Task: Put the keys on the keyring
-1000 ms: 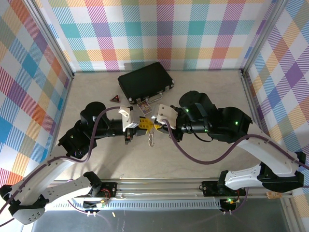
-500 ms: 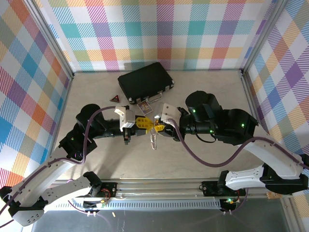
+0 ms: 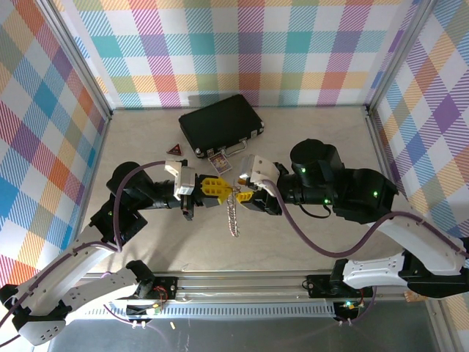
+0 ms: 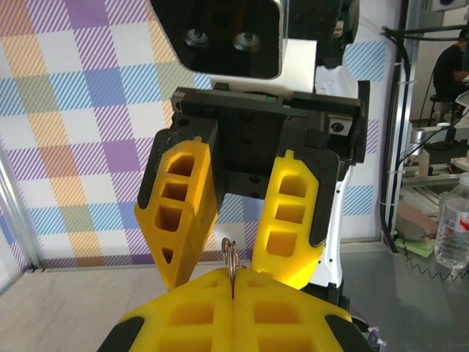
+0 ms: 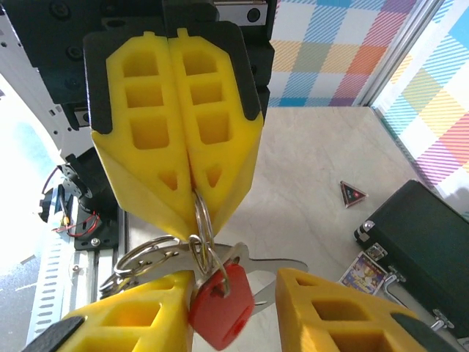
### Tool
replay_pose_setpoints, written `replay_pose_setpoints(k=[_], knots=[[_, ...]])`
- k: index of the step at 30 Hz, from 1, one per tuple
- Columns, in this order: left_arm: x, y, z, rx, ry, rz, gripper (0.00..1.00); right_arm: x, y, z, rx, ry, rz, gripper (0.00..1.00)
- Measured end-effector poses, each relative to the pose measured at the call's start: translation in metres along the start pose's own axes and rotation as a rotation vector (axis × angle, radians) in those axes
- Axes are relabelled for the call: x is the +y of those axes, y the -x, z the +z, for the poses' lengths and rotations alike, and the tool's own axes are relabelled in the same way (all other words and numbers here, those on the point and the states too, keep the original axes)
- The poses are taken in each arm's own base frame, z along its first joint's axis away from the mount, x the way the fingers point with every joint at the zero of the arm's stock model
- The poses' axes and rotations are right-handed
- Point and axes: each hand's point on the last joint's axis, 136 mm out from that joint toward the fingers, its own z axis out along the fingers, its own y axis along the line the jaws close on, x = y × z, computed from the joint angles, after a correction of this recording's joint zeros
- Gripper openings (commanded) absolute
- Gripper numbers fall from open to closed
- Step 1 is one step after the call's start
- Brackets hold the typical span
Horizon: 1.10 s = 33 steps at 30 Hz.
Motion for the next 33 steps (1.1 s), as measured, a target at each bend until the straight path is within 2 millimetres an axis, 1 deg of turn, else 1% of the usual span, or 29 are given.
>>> replay_pose_setpoints(k=[5, 11, 12, 14, 18, 24, 28, 33], knots=[[-0.002, 0.004, 0.000, -0.017, -0.011, 0.001, 0.00, 0.006, 0.006, -0.006, -0.035, 0.029, -0.004, 0.33], [-0.002, 0.005, 0.000, -0.017, -0.012, -0.005, 0.00, 0.013, 0.012, -0.009, -0.064, 0.073, -0.007, 0.36], [-0.002, 0.005, 0.000, -0.017, -0.011, -0.006, 0.00, 0.014, 0.012, -0.009, -0.065, 0.076, -0.007, 0.35], [-0.002, 0.004, 0.000, -0.017, -0.012, -0.009, 0.00, 0.015, 0.013, -0.009, -0.070, 0.082, -0.005, 0.28], [-0.003, 0.004, 0.000, -0.016, -0.019, -0.012, 0.00, 0.015, 0.013, -0.009, -0.071, 0.083, -0.003, 0.19], [-0.004, 0.004, 0.000, -0.017, -0.027, -0.017, 0.00, 0.011, 0.012, -0.008, -0.063, 0.059, -0.005, 0.14], [-0.004, 0.005, 0.000, -0.017, -0.027, -0.017, 0.00, 0.010, 0.010, -0.007, -0.056, 0.053, -0.007, 0.14], [-0.005, 0.010, 0.000, -0.036, -0.028, -0.005, 0.00, 0.010, 0.004, -0.004, -0.038, 0.050, -0.004, 0.20]])
